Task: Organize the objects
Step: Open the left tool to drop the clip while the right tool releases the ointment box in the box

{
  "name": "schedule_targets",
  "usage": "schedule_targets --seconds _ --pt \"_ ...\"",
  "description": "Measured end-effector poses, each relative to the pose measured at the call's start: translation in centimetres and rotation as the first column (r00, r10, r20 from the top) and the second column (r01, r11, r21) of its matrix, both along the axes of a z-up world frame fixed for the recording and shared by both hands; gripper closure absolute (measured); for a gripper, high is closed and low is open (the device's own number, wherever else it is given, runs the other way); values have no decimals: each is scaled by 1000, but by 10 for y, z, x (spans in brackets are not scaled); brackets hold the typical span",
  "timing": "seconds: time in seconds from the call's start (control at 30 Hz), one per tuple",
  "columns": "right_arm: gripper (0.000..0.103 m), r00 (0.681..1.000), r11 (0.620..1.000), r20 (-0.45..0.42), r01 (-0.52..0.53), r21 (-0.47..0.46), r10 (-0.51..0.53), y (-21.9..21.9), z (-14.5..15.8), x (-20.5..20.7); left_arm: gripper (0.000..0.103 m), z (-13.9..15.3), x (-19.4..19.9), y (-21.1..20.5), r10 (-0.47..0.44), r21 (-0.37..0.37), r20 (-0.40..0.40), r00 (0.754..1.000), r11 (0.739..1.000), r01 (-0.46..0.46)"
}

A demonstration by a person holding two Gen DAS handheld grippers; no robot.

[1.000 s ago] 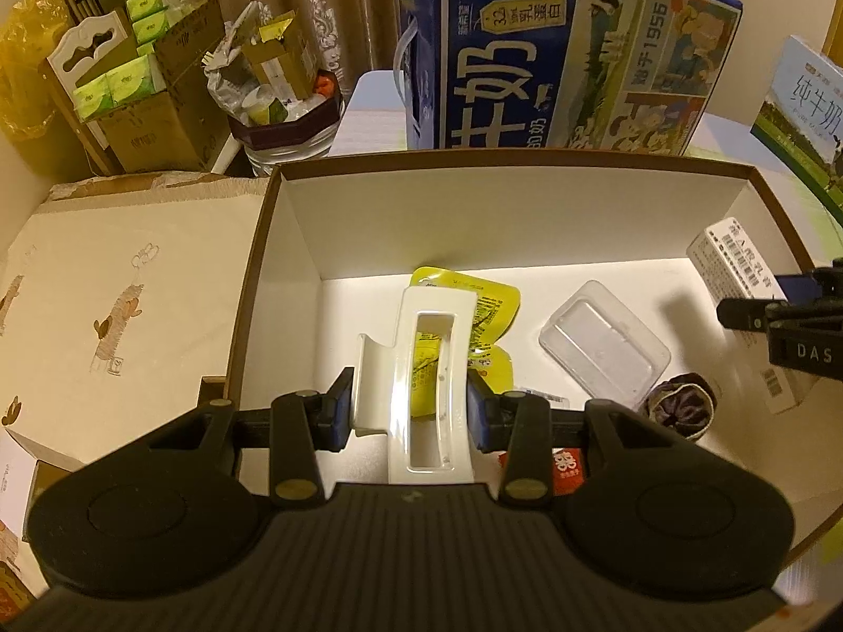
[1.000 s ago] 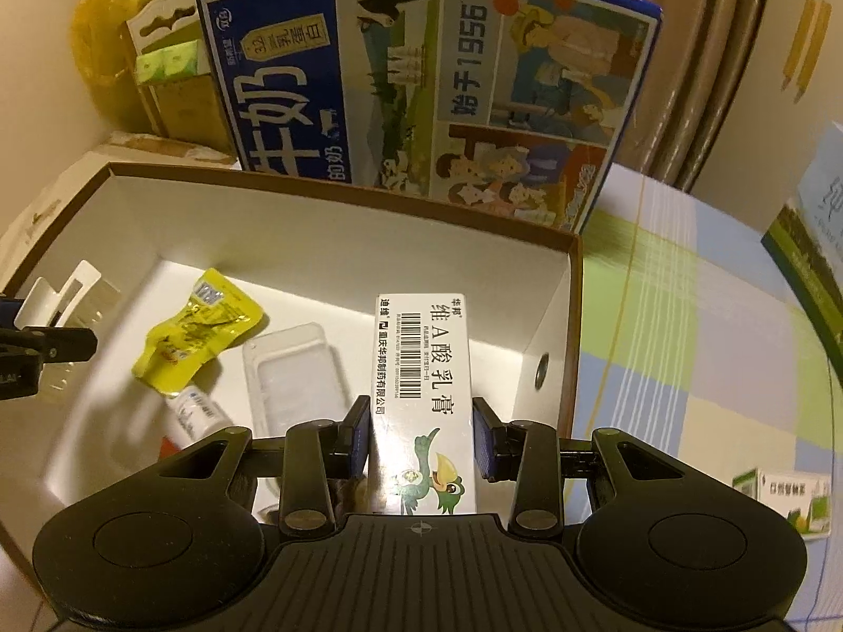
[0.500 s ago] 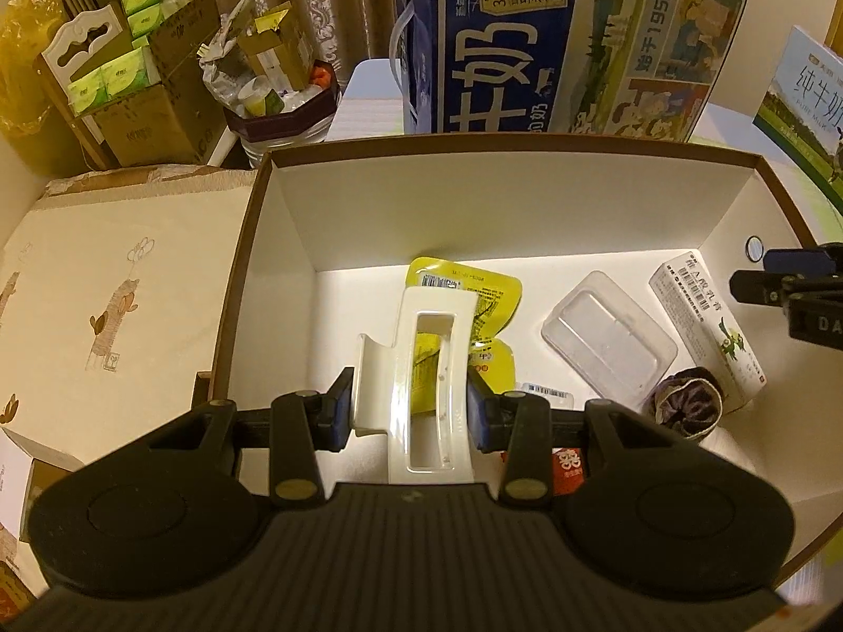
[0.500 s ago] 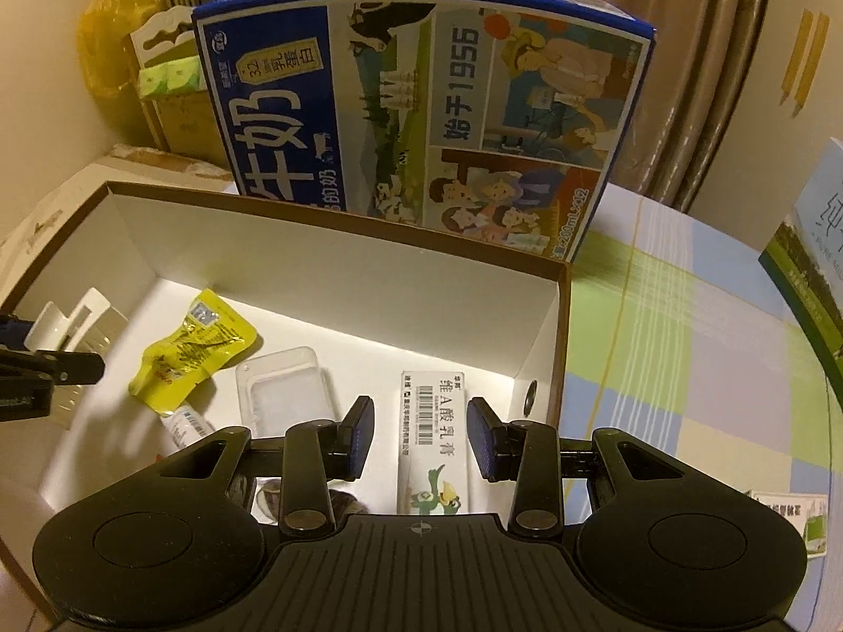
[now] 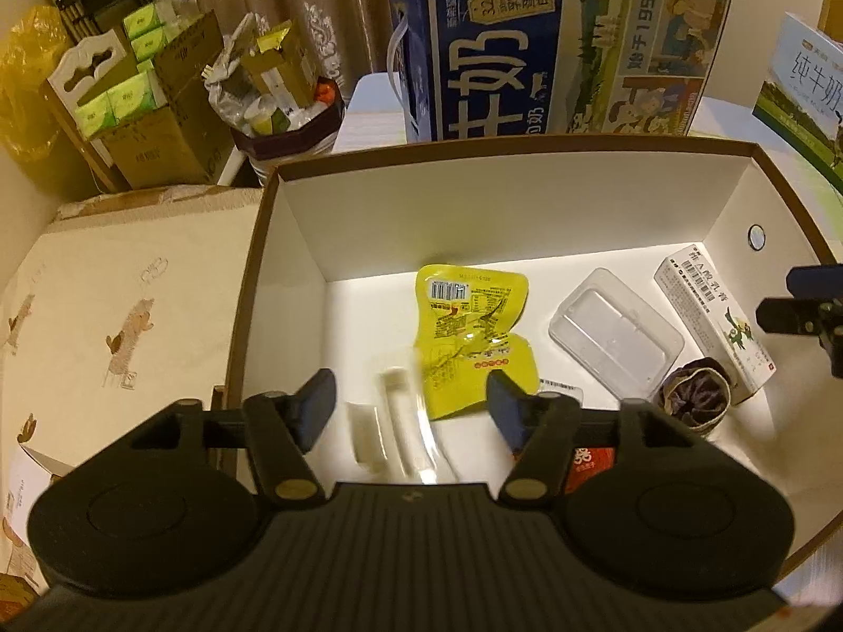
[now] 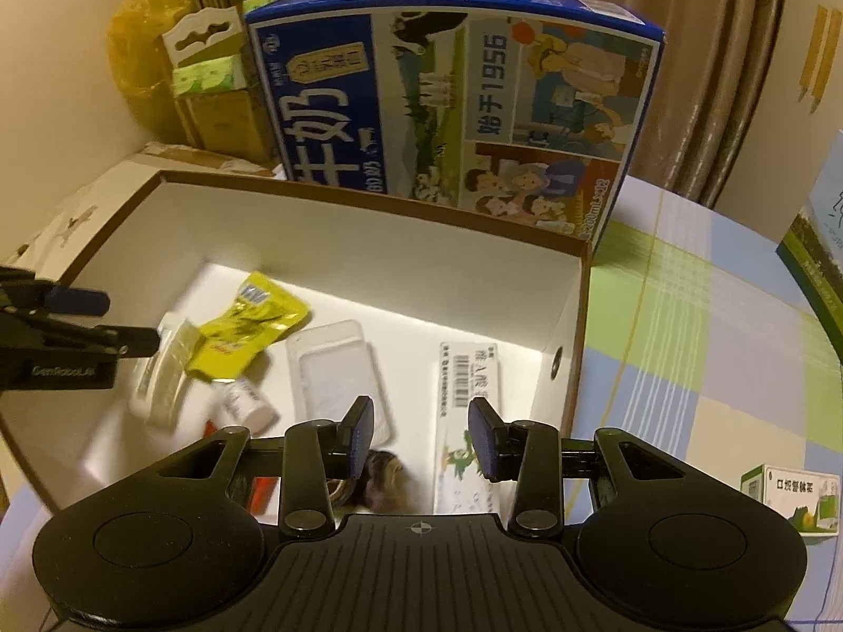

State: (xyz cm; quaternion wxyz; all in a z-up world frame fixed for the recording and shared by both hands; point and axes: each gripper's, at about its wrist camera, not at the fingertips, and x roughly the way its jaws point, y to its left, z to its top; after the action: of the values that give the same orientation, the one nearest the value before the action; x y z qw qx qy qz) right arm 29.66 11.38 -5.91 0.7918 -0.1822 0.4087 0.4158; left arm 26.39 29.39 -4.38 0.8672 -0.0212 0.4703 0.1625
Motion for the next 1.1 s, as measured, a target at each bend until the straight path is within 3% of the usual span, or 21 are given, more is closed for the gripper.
schedule_targets --seconds 0.47,1.1 --pt "49 999 998 -44 -4 59 7 -30 20 -26 24 26 -31 -9 4 -57 25 1000 998 -2" --pt "46 998 989 -56 19 145 -11 -80 54 -72 20 67 -86 -56 -21 -119 101 995 992 33"
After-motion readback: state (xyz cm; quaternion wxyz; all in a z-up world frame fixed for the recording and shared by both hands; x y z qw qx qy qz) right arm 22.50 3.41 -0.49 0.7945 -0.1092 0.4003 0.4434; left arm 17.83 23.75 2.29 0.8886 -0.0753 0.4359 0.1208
